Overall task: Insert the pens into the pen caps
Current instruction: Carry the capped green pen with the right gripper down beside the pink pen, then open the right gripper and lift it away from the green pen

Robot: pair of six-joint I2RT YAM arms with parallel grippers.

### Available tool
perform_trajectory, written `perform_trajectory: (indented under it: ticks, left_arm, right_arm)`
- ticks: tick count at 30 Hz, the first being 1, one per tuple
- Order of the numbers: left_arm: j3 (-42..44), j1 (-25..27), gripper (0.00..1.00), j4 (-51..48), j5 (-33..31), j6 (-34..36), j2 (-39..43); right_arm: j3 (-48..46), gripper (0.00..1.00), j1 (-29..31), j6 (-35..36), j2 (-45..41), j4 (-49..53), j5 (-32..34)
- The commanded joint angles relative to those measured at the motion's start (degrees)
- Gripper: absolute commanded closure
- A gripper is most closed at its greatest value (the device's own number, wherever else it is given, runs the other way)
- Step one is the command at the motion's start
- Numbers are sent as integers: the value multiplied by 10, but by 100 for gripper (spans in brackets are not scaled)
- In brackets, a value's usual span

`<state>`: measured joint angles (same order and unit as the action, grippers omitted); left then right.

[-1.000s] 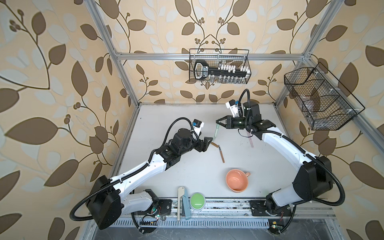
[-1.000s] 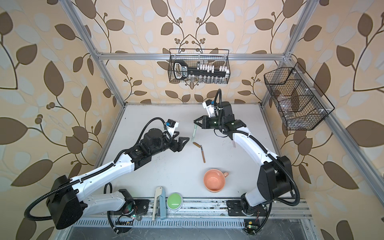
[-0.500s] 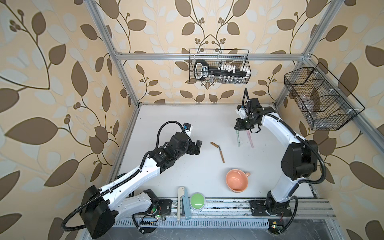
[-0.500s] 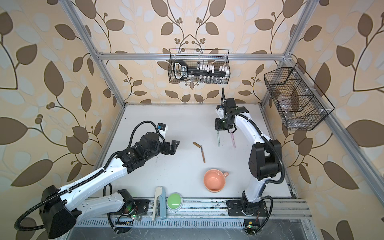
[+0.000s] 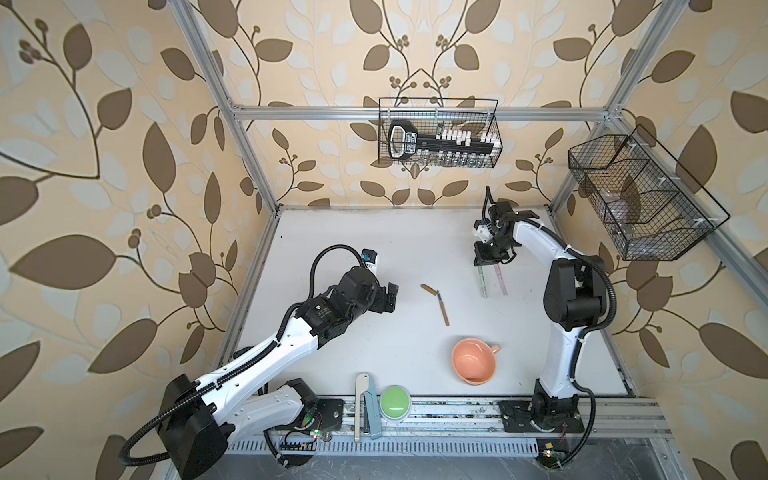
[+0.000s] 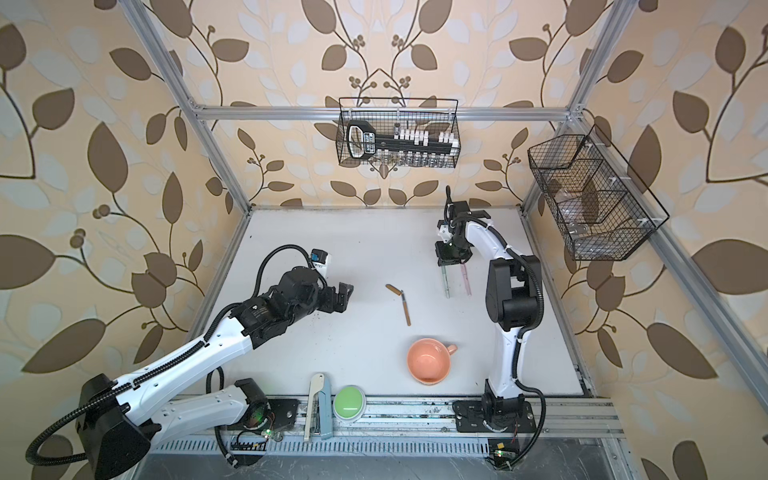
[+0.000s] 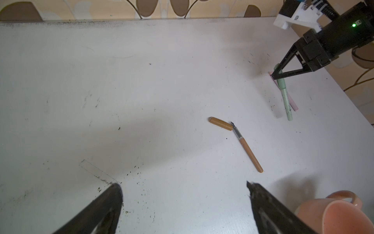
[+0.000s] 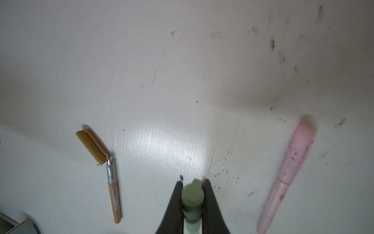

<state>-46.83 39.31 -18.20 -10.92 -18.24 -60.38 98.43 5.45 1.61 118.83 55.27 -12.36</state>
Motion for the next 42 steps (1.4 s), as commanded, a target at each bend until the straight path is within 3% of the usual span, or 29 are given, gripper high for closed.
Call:
perform_trajectory:
  ticks: [1,17,22,27,35,42]
  left_arm:
    - [-3,-3,1,-2,-7,-11,4]
    - [5,-2,1,24,-1,-18,-19]
    - [4,-2,1,23,-7,-18,-25]
    - [10,-2,1,23,-9,-19,-20]
    - [17,-2,1,14,-26,-17,2]
    - [8,-2,1,-11,-46,-18,27]
  right_arm:
    - [20,100,-8,23,27,17,-12]
    - [24,100,-28,6,82,-12,25]
    - [24,82,-32,-5,88,-29,30]
    - [30,80,-32,-12,88,-37,40]
    - [53,65,-29,-19,64,-32,67]
    - [30,57,-16,-30,-10,-64,68]
